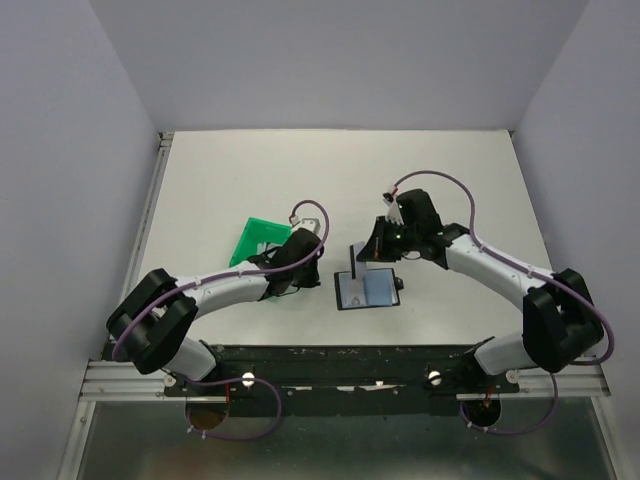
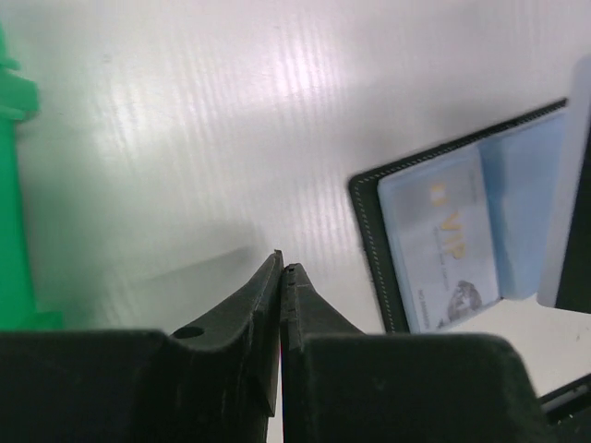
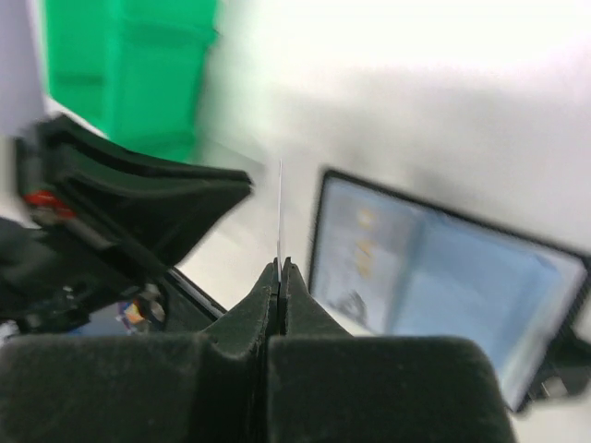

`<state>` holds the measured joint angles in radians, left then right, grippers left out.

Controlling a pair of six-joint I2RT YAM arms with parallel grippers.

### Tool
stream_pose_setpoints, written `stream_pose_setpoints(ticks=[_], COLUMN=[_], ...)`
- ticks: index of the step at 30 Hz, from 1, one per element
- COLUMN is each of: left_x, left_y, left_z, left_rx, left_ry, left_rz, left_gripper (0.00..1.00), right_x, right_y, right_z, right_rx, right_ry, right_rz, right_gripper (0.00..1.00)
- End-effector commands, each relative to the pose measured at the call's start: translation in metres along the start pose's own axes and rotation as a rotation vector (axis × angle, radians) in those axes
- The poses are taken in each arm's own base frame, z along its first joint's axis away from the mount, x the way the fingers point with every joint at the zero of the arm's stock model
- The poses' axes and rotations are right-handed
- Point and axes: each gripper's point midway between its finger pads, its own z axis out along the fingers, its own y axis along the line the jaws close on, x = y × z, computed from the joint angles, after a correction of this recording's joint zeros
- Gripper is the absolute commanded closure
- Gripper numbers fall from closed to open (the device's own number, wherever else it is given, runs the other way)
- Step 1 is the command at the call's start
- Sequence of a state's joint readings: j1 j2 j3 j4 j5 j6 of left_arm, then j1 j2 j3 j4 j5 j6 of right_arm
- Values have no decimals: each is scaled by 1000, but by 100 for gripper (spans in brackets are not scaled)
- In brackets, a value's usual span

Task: Put the credit cards into the card holder
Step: Insert the credit card into the card holder.

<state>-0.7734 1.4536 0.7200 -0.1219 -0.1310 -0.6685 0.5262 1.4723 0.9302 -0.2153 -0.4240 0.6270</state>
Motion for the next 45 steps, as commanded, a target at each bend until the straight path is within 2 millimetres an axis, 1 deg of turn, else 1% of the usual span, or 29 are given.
stream_pose_setpoints(ticks=[1,4,7,13,19,32,37,42,45], left_x=[0,7,12,17,19,21,22,23,24], left_y=[-27,-35,-41,-50,-52,-53,-54,-53,-53], left_z=[-1,3,7,11,14,17,17,18,18], left_rx=[78,95,109,130,130,134,137,137,136], left_ry=[-23,1,19,43,53,63,70,73,74], left_rz=[45,54,61,77,80,85,85,89,89], left_gripper=[82,83,83,86,86,87,87,87,87], right_x=[49,60,68,72,73,73,73,71,71], right_y=[-63,-74,-82,-100,-116,-117,-112,-99,-96], right_z=[-26,-36,-40,-47,-54,-49,-45,-38,-36], right_rx=[232,267,296,387,491,477,441,354,335], right_ry=[76,85,111,143,180,185,188,183,186], right_rz=[68,93,101,96,76,68,67,62,63], right_gripper=[99,100,100,100,99,100,100,99,100])
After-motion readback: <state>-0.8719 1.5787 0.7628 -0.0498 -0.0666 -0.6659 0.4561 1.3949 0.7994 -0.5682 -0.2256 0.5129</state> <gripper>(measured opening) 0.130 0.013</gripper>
